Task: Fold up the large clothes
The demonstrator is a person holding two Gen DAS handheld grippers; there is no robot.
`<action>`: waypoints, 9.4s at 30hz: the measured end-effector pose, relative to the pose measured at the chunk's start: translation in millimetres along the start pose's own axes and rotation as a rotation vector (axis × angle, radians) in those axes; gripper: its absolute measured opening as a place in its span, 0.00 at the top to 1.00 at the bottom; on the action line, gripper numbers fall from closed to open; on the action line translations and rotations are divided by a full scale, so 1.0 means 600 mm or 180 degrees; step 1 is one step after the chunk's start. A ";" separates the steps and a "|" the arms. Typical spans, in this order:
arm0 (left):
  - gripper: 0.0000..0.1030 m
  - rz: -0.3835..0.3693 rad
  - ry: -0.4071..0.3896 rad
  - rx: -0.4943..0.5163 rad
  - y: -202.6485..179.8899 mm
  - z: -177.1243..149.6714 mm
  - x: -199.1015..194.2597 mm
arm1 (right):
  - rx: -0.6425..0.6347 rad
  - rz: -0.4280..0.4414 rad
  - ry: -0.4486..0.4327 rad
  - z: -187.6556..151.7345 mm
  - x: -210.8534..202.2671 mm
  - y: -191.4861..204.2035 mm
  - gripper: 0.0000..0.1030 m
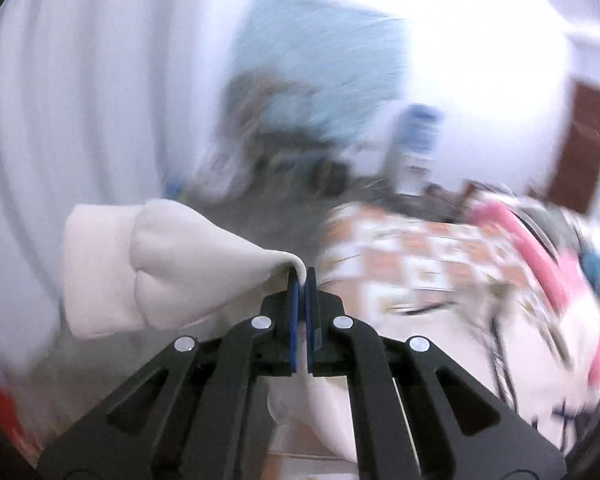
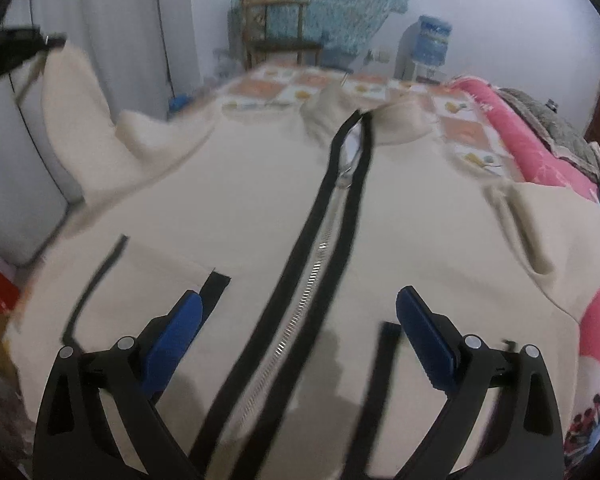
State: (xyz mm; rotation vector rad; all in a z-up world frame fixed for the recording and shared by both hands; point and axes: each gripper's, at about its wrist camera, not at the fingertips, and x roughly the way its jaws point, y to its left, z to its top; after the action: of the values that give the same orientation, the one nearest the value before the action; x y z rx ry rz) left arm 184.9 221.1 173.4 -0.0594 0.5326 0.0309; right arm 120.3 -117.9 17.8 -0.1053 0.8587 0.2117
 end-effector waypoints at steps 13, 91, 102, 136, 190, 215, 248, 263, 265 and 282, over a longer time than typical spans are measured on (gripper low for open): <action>0.71 -0.0786 0.1387 0.0923 -0.331 -0.321 0.042 | 0.0826 -0.0032 -0.0083 -0.091 -0.101 -0.183 0.08; 0.39 -0.0863 0.0633 -0.0434 -0.138 -0.368 0.013 | 0.0959 0.1424 0.0179 0.178 0.049 -0.207 0.95; 0.40 -0.0396 0.0792 -0.0645 -0.106 -0.366 0.042 | 0.1622 0.1038 0.0278 0.095 0.060 -0.338 0.95; 0.38 -0.0337 0.0947 -0.0606 -0.077 -0.332 -0.018 | 0.0414 0.0335 0.0581 0.101 0.095 -0.255 0.63; 0.08 -0.0285 0.1393 0.0513 -0.421 -0.308 0.193 | 0.0080 -0.0017 0.0726 -0.016 0.107 -0.231 0.06; 0.08 -0.0262 0.1384 0.0488 -0.423 -0.307 0.193 | 0.0134 -0.0040 0.0932 -0.009 0.119 -0.230 0.06; 0.08 -0.0266 0.1376 0.0487 -0.422 -0.309 0.193 | 0.0234 -0.0098 0.0970 -0.012 0.121 -0.232 0.06; 0.08 -0.0263 0.1374 0.0487 -0.422 -0.309 0.193 | 0.0150 0.0012 0.1028 -0.011 0.124 -0.234 0.05; 0.07 -0.0262 0.1375 0.0487 -0.422 -0.309 0.193 | 0.0125 0.0018 0.1093 -0.007 0.126 -0.234 0.05; 0.07 -0.0265 0.1375 0.0489 -0.422 -0.309 0.193 | 0.1451 -0.0495 0.0355 -0.004 -0.027 -0.589 0.06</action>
State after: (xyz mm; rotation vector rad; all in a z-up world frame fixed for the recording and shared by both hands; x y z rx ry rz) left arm 201.8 -42.2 -32.7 0.0640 0.9620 -0.1067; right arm 188.3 -464.8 30.9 0.2438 0.9858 -0.1393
